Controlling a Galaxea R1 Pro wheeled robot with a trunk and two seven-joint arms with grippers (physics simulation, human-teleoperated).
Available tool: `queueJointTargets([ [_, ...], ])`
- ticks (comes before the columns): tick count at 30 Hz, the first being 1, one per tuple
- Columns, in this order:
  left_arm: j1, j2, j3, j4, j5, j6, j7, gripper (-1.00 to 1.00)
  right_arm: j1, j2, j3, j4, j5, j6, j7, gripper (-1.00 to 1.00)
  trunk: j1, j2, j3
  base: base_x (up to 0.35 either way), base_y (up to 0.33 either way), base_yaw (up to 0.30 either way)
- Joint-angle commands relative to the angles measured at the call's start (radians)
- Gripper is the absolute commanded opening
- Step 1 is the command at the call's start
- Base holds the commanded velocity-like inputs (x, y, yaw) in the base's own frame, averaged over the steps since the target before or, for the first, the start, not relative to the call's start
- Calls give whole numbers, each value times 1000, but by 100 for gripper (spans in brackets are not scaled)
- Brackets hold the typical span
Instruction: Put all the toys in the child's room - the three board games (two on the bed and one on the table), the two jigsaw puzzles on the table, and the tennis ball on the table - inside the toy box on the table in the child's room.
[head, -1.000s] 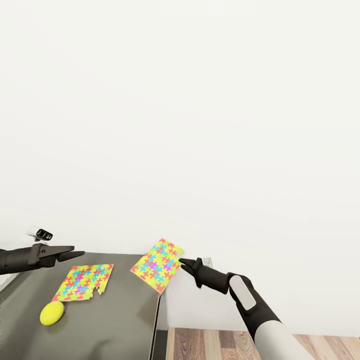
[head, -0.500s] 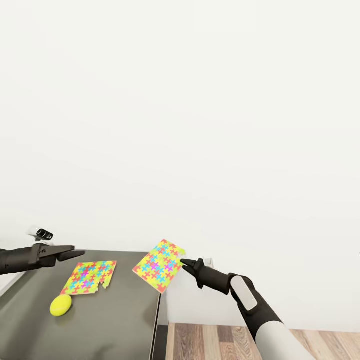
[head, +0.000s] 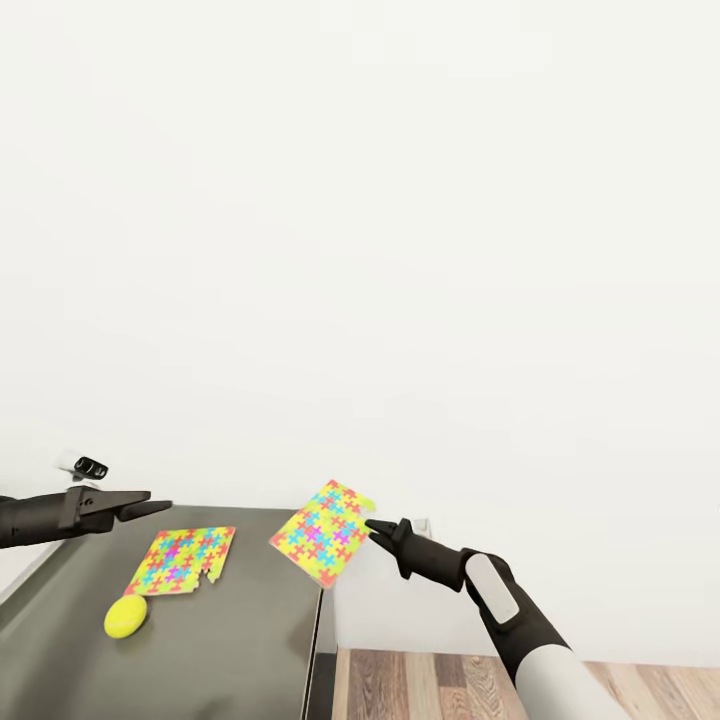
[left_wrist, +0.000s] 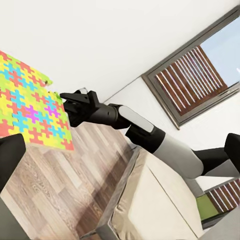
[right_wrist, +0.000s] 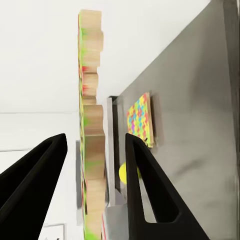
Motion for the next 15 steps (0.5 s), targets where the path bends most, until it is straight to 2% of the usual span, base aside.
queueJointTargets([
  [1, -1, 0, -1, 0, 0, 11, -3, 100, 0, -2, -5, 0, 1, 6, 2, -100, -4, 6, 2, 0, 0, 0],
  [6, 0, -1, -4, 0, 0, 11, -3, 100, 1, -21, -7, 0, -3, 8, 9, -100, -23, 41, 18, 0, 0, 0],
  [15, 0, -12, -7, 0, 2, 11, -3, 100, 2, -31, -7, 3, -3, 7, 13, -100, -58, 104, 46, 0, 0, 0],
])
